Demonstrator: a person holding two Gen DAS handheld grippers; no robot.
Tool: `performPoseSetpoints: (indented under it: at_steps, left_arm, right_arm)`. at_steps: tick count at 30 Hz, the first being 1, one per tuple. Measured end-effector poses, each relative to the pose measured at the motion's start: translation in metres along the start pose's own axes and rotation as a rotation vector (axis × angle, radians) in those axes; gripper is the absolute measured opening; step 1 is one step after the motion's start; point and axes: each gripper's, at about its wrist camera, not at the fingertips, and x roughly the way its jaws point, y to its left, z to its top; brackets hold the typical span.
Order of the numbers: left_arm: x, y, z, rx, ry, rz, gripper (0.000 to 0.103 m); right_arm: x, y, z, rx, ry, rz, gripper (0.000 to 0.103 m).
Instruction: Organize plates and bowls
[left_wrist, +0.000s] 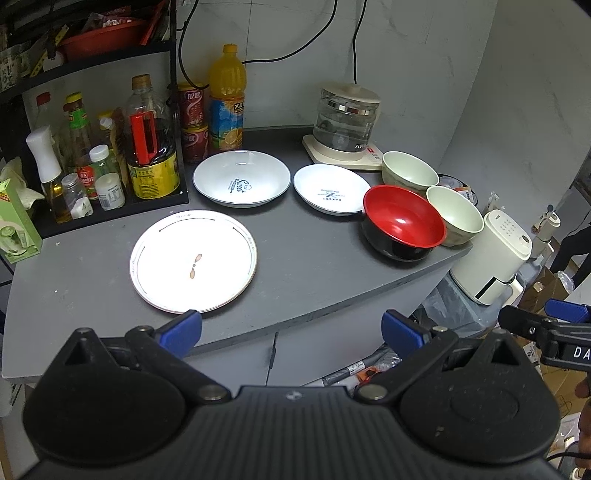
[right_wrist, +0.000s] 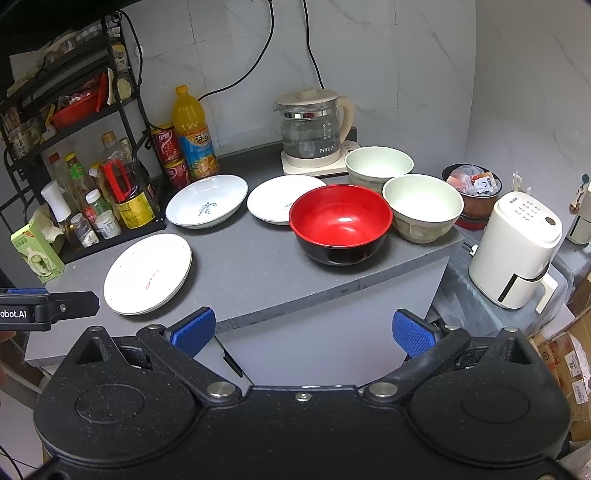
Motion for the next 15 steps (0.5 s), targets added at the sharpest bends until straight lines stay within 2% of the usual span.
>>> performPoseSetpoints:
  at_steps: [6, 15]
  left_arm:
    - [0.0, 0.0, -0.001, -0.001, 0.001, 0.0, 0.103]
    - [0.01, 0.006, 0.018, -0.014, 0.026, 0.006, 0.103]
  right_arm:
    - [0.004, 0.0, 0.003, 0.0, 0.001, 0.002, 0.103]
    - [0.017, 0.002, 0.015, 0.022, 0.014, 0.012, 0.103]
